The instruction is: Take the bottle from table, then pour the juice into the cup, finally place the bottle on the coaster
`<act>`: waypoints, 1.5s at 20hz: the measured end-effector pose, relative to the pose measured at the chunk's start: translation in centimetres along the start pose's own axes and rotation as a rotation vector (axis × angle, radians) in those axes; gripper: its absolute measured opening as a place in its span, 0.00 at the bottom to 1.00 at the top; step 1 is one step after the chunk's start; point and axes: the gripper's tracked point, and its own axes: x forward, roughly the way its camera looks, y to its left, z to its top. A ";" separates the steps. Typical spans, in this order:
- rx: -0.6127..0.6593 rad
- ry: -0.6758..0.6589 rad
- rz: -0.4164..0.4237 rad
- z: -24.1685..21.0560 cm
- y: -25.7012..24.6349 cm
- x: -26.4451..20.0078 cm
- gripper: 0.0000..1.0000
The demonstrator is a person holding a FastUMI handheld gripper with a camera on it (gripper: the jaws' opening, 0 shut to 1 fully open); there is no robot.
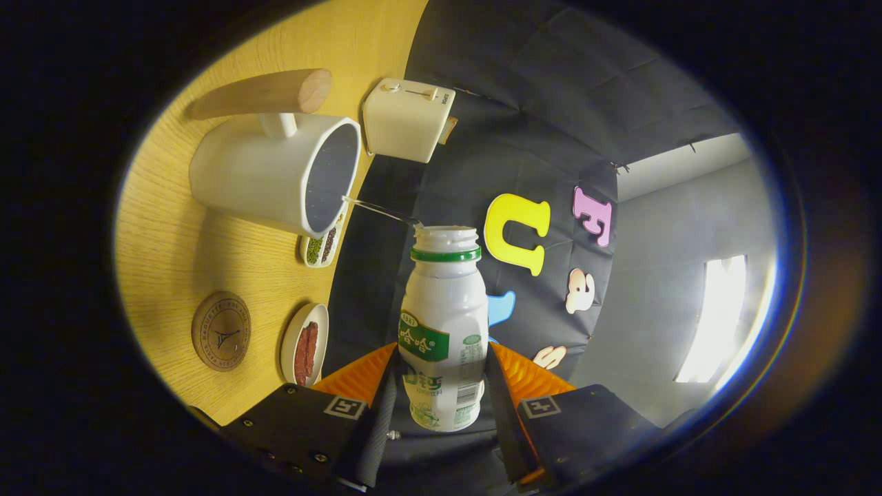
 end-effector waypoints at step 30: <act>-0.151 -0.065 -0.084 1.3 -2.3 0.0 0.67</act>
